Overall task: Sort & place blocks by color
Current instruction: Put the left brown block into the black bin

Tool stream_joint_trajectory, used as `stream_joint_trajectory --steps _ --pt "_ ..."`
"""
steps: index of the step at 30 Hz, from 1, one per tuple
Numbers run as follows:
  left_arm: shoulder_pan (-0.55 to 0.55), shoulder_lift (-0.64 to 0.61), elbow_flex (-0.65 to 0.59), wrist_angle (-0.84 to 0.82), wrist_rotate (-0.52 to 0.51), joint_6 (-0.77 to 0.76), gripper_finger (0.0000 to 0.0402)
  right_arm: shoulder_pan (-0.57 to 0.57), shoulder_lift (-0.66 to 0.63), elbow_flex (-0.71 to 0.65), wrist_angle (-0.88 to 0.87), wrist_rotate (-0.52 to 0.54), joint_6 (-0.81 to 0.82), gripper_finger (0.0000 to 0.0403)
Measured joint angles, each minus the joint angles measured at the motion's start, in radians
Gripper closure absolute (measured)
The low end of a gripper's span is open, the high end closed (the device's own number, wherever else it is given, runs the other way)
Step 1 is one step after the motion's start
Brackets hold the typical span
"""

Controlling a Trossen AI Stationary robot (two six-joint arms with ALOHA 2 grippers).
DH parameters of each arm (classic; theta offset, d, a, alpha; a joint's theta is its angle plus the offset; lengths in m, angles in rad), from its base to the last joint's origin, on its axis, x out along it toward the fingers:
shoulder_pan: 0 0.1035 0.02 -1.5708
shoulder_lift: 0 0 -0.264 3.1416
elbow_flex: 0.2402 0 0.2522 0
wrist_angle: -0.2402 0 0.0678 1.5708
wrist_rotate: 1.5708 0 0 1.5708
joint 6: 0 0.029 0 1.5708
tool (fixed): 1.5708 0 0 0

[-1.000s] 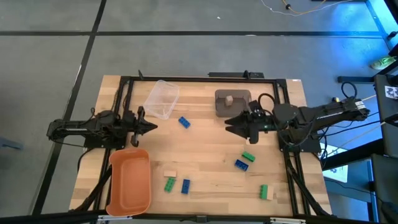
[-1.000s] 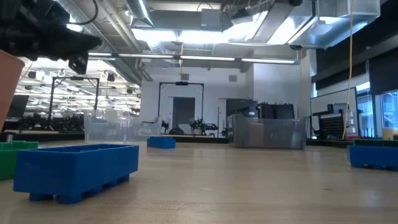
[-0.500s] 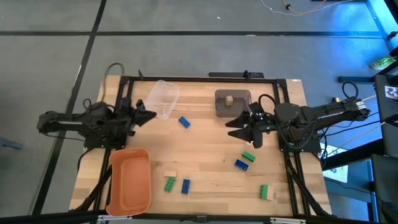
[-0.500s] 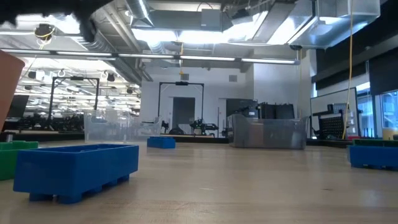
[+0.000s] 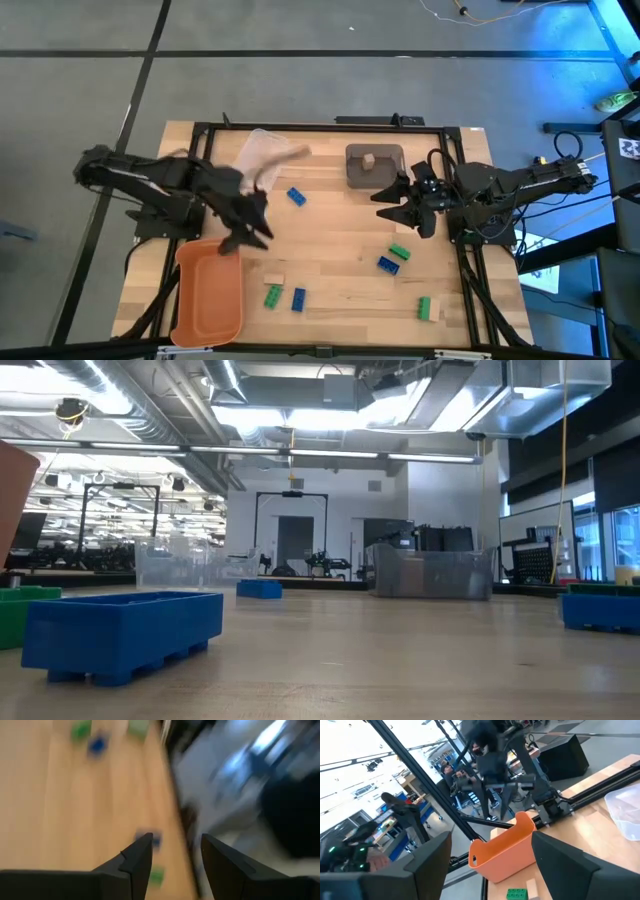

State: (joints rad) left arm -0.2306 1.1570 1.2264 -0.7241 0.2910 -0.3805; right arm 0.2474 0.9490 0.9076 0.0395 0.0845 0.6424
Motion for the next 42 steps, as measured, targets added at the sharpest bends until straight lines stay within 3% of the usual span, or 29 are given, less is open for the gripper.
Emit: stream_joint_trajectory --steps 3,5,11,18,24,31,42 --pt "-0.095 0.137 0.125 -0.261 -0.138 0.088 0.0242 0.011 -0.003 0.0 0.0 0.0 0.0 0.0126" --pt "-0.144 0.211 0.159 -0.327 -0.17 0.153 0.0242 0.013 -0.003 0.0 -0.001 0.0 0.0 0.0126" --pt "-0.23 0.391 0.161 -0.286 -0.183 0.204 0.0243 0.013 -0.003 0.0 -0.003 0.001 -0.019 0.0126" --pt "-0.25 0.564 0.16 -0.293 -0.262 0.202 0.0242 0.013 -0.003 0.0 -0.006 0.001 -0.023 0.0126" --pt "-0.231 0.638 0.16 -0.284 -0.201 0.196 0.0215 0.012 -0.003 0.0 -0.009 0.002 -0.027 0.0126" --pt "-0.221 0.656 0.138 -0.183 -0.203 0.147 0.0166 0.012 -0.002 0.0 -0.021 0.002 -0.027 0.0126" --pt "-0.229 0.657 -0.008 -0.103 -0.209 0.042 0.0161 0.012 -0.002 0.0 -0.027 0.018 -0.061 0.0126"
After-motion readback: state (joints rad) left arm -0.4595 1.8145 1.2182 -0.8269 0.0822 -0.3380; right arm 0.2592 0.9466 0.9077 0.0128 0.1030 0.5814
